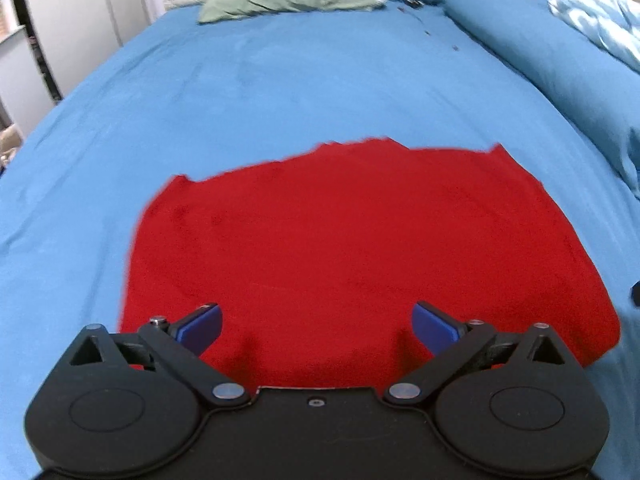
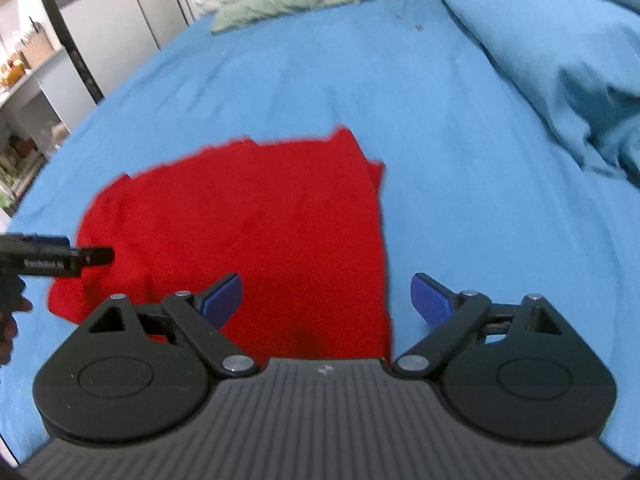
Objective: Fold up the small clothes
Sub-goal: 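Carry the hem over the collar with both grippers and lay it down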
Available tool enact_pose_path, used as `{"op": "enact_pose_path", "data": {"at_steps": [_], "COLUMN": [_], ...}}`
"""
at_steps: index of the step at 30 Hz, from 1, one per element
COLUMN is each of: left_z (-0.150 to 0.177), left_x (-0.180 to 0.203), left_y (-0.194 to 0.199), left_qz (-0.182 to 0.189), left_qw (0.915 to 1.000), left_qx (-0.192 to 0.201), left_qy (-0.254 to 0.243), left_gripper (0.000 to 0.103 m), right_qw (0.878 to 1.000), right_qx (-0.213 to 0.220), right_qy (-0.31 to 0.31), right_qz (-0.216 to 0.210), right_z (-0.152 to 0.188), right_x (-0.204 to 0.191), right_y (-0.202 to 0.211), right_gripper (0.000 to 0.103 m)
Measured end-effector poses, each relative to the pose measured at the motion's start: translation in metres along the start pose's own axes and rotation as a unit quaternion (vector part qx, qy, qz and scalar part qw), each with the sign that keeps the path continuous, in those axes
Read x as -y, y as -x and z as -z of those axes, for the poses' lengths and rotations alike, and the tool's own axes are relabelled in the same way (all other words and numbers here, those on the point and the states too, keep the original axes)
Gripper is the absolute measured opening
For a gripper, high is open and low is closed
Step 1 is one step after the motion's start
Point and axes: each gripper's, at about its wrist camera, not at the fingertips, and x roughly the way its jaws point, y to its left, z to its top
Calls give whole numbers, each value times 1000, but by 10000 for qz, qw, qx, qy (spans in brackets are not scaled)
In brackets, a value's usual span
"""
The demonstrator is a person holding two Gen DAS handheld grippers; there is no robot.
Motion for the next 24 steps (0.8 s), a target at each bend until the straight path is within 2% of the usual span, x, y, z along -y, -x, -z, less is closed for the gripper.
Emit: {"op": "enact_pose_path", "data": {"at_steps": [6, 10, 13, 18, 22, 24], "left_z": [7, 10, 10, 10, 10, 9], "left_x": [38, 54, 61, 68, 69, 68], "left_y": [-18, -29, -39, -52, -60, -62], "left_qz": [166, 253, 225, 180, 187, 221], "left_qw": [9993, 9984, 9982, 9979, 9978, 9980], "left_qx": [-88, -164, -209, -209, -172, -121], "left_qy": [-332, -472, -512, -593, -607, -585], "left_gripper": [103, 103, 103, 103, 103, 103], "right_qw": [9994, 9994, 9998, 9994, 9980, 9975], "right_qx": [-65, -106, -175, -291, -361, -437], "right_qy": [-109, -157, -23, 204, 461, 482], "right_qz": [322, 283, 85, -13, -217, -270], "right_z": [24, 28, 29, 28, 23, 20], "right_x": [16, 24, 23, 22, 19, 19], "right_y": [-19, -45, -61, -81, -79, -78], "right_gripper": [103, 102, 88, 81, 49, 40]}}
